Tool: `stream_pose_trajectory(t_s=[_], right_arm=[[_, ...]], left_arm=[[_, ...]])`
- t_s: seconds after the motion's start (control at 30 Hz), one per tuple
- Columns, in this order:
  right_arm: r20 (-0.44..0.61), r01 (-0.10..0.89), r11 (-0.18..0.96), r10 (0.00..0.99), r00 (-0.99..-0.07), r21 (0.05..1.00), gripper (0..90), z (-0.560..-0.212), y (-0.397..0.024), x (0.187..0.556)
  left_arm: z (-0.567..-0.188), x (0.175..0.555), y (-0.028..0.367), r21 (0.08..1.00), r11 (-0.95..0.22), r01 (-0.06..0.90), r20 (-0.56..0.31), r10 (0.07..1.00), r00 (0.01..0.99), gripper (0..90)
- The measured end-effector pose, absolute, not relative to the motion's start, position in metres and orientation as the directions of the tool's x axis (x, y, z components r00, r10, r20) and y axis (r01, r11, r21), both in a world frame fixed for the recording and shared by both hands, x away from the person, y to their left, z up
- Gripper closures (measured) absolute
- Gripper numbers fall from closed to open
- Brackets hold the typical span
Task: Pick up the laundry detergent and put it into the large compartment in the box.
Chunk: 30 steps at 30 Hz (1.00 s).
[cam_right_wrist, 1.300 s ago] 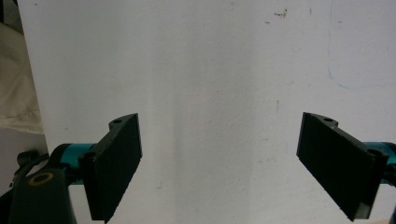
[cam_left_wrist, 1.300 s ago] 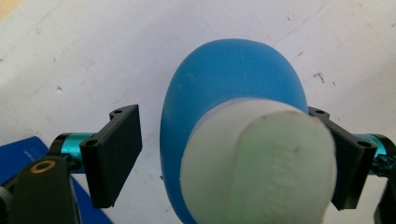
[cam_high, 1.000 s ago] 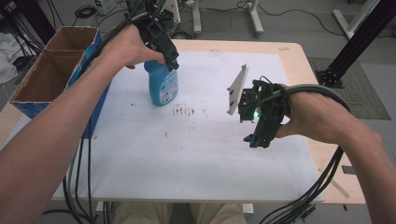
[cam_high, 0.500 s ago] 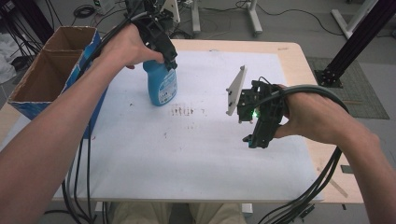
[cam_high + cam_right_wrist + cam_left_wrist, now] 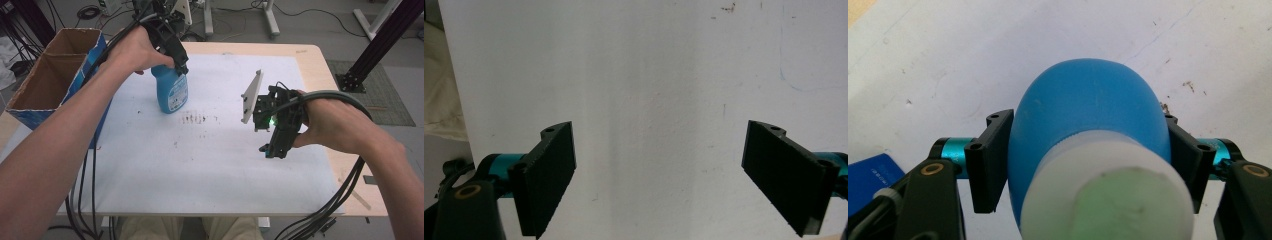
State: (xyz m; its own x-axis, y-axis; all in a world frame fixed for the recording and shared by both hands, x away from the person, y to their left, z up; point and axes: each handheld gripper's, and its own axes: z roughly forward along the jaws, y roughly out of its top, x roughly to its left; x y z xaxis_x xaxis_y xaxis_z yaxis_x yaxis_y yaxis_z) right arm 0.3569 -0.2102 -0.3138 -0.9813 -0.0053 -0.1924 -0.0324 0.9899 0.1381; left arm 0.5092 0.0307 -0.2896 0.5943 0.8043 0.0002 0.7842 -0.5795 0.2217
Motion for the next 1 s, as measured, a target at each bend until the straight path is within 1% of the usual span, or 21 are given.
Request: stream_pose_trajectory(t_s=[0.23,0.43,1.0], right_arm=[[-0.192,-0.031,0.99,-0.004,-0.981,0.136,13.2,-0.3139,-0.2098,0.3565],[-0.195,-0.034,0.99,-0.007,-0.981,0.135,13.2,-0.3138,-0.2096,0.3563],[-0.195,-0.022,0.99,0.006,-0.981,0.141,13.2,-0.3133,-0.2113,0.3552]], left_arm=[[-0.2906,0.5093,0.0306,0.218,-0.576,0.788,-0.002,0.807,0.59,35.1],[-0.2897,0.5094,0.0316,0.213,-0.579,0.787,-0.002,0.805,0.593,37.0],[-0.2893,0.5098,0.0297,0.202,-0.585,0.785,0.015,0.804,0.595,38.2]])
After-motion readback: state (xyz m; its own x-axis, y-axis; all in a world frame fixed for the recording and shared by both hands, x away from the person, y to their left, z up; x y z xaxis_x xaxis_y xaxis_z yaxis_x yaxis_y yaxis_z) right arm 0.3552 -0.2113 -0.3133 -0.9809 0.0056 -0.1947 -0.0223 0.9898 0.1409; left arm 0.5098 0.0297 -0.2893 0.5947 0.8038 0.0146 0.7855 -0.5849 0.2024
